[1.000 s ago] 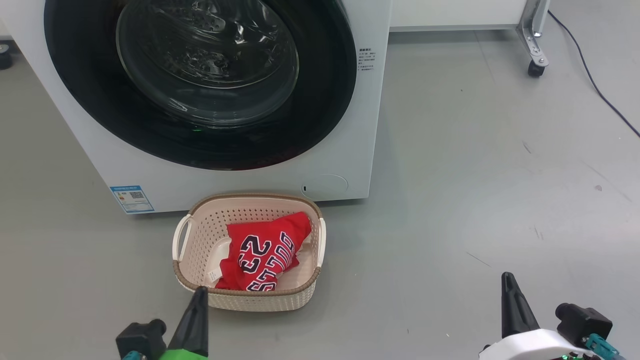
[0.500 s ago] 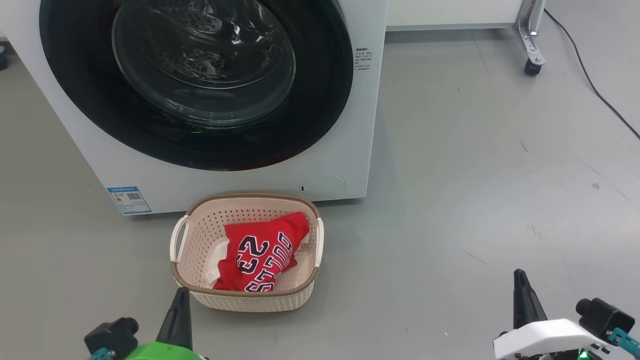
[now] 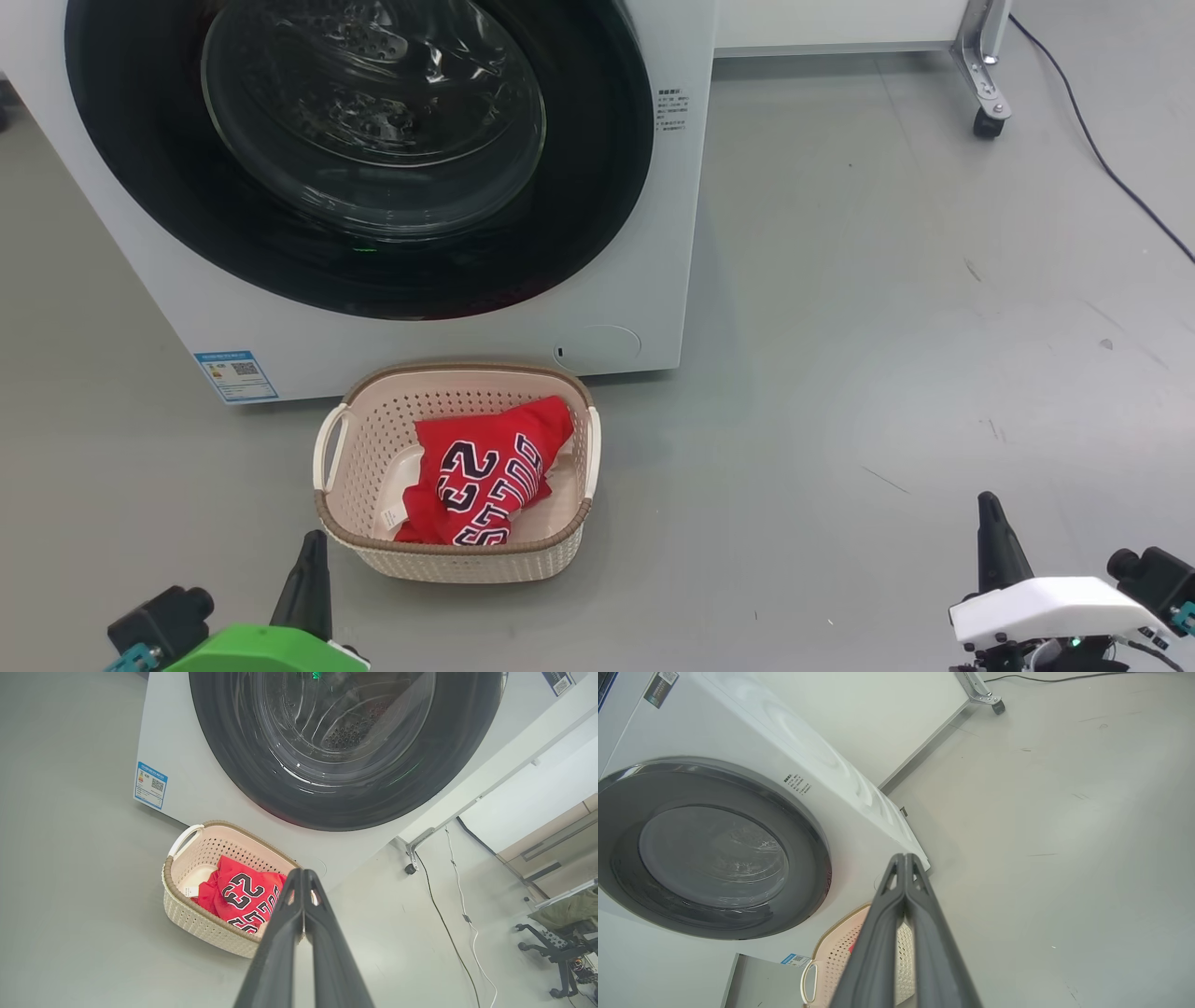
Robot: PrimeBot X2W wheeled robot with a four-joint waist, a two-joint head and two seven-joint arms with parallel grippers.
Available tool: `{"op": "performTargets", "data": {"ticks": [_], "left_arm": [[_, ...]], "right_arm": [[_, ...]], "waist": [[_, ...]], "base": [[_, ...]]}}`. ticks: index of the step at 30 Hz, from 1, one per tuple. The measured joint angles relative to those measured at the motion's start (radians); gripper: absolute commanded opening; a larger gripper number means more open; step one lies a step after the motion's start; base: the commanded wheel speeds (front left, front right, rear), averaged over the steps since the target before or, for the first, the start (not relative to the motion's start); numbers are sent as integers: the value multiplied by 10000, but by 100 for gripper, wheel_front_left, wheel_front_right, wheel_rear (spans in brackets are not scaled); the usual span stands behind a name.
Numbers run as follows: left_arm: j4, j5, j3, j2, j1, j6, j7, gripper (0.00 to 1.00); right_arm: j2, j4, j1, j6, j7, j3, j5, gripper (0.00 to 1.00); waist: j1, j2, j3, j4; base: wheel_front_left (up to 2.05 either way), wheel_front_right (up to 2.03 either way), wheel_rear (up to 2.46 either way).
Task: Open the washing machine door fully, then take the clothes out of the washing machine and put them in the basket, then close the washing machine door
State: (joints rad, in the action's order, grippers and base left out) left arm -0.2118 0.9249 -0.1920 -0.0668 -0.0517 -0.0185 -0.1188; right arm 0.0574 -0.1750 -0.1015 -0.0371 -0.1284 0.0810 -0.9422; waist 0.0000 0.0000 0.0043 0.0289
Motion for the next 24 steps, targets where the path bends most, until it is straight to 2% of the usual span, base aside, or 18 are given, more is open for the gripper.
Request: {"op": "performTargets", "data": {"ticks": [24], "left_arm": [[-157,3162,813,-73,382,-410,748,0]], "right_arm": [[146,-334,621,-324,717,-508,-3147,0]], "waist": [[0,0,-3,-125]], "base": [[0,0,0]]}}
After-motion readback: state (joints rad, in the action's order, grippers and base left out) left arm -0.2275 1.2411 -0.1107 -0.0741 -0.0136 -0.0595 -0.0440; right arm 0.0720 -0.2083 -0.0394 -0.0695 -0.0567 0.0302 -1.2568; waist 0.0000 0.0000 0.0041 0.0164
